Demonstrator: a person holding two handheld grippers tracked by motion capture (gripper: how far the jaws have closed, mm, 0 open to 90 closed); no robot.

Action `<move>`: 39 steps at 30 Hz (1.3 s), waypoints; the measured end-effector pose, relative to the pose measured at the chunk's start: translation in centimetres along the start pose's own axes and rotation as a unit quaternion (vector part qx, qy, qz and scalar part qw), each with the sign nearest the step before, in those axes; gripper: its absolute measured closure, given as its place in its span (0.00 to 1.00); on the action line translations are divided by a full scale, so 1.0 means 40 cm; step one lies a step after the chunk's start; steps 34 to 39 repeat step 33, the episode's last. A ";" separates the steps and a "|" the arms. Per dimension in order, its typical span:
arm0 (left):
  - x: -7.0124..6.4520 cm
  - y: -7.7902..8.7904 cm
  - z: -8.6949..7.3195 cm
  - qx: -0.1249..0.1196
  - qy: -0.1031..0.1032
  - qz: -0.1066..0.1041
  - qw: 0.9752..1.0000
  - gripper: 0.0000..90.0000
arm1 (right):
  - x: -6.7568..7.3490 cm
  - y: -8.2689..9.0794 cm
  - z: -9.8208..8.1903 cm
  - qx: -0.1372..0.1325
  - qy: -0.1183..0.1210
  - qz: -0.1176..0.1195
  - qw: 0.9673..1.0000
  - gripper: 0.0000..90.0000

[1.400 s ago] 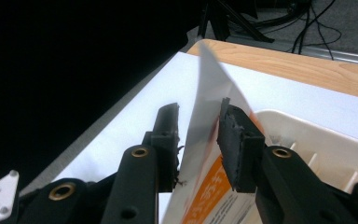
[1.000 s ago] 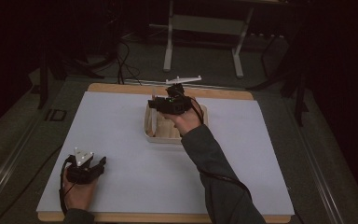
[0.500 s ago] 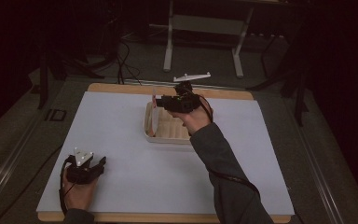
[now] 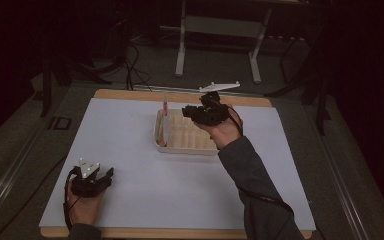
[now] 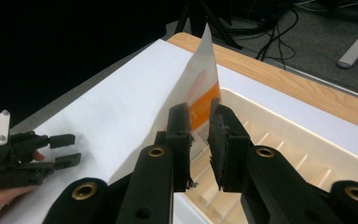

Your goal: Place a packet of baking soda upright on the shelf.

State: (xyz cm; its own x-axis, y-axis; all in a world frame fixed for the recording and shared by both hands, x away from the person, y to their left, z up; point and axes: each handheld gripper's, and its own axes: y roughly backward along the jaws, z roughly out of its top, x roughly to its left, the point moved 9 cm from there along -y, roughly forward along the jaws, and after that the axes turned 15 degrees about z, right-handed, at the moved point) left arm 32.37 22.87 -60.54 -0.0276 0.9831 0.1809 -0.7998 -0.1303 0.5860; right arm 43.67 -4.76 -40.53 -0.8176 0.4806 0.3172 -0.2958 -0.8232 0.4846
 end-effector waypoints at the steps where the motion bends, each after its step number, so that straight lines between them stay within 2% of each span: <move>1: 0.000 0.000 0.000 0.000 -0.001 0.001 1.000 0.54 | -0.001 0.003 -0.002 0.000 0.001 -0.001 1.000 0.87; 8: -0.001 0.000 0.000 -0.001 -0.003 0.001 1.000 0.54 | -0.010 0.026 -0.024 0.003 0.002 -0.010 1.000 0.89; 17: -0.005 0.001 0.000 -0.001 -0.006 0.000 1.000 0.54 | -0.017 0.038 -0.068 0.006 -0.003 -0.008 1.000 0.90; 33: -0.005 0.001 0.000 0.000 -0.002 0.000 1.000 0.53 | -0.047 0.037 -0.191 0.019 -0.028 -0.014 0.999 0.89; 39: -0.005 0.001 0.000 0.000 -0.002 0.000 1.000 0.53 | -0.047 0.037 -0.191 0.019 -0.028 -0.014 0.999 0.89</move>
